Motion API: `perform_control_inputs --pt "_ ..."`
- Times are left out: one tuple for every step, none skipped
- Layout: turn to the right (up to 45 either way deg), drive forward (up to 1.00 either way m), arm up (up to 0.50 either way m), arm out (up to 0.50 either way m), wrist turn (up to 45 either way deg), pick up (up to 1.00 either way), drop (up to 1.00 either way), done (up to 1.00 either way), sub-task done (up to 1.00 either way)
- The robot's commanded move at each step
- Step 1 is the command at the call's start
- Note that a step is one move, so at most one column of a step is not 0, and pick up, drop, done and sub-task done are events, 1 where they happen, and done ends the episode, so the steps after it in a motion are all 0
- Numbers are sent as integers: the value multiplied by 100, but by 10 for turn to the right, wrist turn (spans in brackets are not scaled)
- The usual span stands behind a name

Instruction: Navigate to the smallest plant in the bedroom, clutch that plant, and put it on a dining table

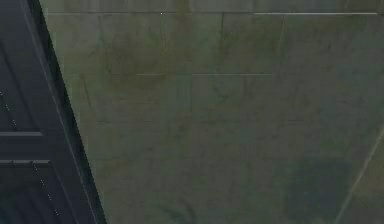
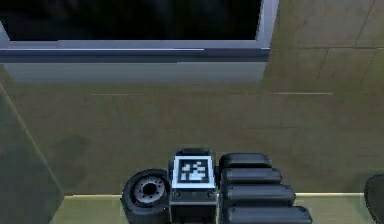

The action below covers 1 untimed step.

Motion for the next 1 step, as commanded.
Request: perform_control_inputs --pt "150 0 0 0 0 0 0 0 0"
